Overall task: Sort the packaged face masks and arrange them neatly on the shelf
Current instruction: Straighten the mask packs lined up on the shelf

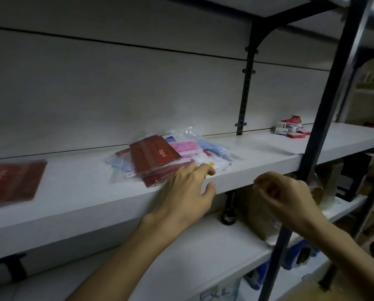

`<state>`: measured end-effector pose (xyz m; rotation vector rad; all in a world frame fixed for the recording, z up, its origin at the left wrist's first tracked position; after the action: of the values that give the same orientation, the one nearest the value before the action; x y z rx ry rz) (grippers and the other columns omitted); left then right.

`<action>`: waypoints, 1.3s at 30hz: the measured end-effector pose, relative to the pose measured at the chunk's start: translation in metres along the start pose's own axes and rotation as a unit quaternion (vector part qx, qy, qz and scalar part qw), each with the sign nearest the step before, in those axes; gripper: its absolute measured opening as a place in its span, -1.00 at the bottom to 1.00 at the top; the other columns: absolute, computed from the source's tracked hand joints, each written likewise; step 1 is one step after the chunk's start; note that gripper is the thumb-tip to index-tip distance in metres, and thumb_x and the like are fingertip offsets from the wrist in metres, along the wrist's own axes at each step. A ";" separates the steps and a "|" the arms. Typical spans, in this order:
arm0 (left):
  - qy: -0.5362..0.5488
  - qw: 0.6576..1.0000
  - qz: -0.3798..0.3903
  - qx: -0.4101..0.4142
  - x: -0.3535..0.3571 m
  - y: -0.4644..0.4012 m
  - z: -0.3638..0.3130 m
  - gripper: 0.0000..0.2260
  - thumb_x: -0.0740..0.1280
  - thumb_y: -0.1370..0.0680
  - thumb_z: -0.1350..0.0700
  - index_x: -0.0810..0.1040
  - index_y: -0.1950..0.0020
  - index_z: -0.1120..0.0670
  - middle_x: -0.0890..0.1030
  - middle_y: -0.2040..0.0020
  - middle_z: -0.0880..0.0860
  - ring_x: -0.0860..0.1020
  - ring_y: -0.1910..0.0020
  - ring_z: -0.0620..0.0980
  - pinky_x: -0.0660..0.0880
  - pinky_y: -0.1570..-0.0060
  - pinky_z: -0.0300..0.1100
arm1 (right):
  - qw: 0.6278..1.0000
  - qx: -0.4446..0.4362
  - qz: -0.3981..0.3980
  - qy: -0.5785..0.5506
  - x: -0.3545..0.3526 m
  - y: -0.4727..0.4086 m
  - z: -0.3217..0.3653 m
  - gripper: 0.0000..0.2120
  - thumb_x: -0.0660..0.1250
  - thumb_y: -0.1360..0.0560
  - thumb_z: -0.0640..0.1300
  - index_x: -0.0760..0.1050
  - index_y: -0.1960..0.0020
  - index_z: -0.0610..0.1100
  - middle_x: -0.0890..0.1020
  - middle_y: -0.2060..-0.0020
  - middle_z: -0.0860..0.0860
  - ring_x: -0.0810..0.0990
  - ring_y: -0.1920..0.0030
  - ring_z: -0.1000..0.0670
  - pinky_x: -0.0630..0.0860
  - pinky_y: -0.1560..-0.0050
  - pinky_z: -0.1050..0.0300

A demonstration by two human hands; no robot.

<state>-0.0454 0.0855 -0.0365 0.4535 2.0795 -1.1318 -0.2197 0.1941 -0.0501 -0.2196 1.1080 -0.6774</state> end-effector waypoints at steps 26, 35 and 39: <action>-0.165 0.978 -0.047 -0.123 0.093 -0.160 0.008 -0.76 0.27 -0.53 -0.06 0.45 -0.20 -0.10 0.56 -0.10 -0.05 0.47 -0.16 0.01 0.38 -0.04 -0.14 | 0.984 -0.148 0.010 -0.102 0.026 -0.212 -0.094 -0.95 0.33 -0.51 -0.07 0.56 0.05 0.01 0.62 0.40 0.11 0.56 0.30 0.10 0.52 0.15 0.09; -0.305 0.917 -0.065 -0.247 0.107 -0.155 0.016 -0.68 0.22 -0.52 -0.13 0.49 -0.23 -0.07 0.53 -0.18 0.00 0.45 -0.18 0.07 0.31 -0.09 -0.13 | 0.972 -0.171 0.088 -0.133 0.070 -0.265 -0.088 -0.90 0.28 -0.50 -0.06 0.55 0.03 -0.01 0.63 0.34 0.06 0.59 0.08 -0.09 0.53 0.08 0.05; -0.291 0.918 -0.085 -0.257 0.108 -0.152 0.017 -0.70 0.24 -0.44 -0.10 0.58 -0.10 -0.05 0.58 -0.06 -0.02 0.51 -0.09 0.08 0.33 -0.03 -0.11 | 0.971 -0.155 0.125 -0.129 0.092 -0.262 -0.096 -0.88 0.25 -0.50 -0.05 0.55 0.03 -0.02 0.68 0.17 0.00 0.58 0.06 -0.12 0.52 0.07 0.05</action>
<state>-0.2024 -0.0161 -0.0330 -0.2966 1.7897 -0.6498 -0.3815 -0.0504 -0.0348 -0.4154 0.9642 -0.2397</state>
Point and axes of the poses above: each hand's wrist, its own y-axis away from the middle knuckle, its own x-axis out of the palm, z = x × y, the point moved 6 cm from there along -y, towards the middle knuckle
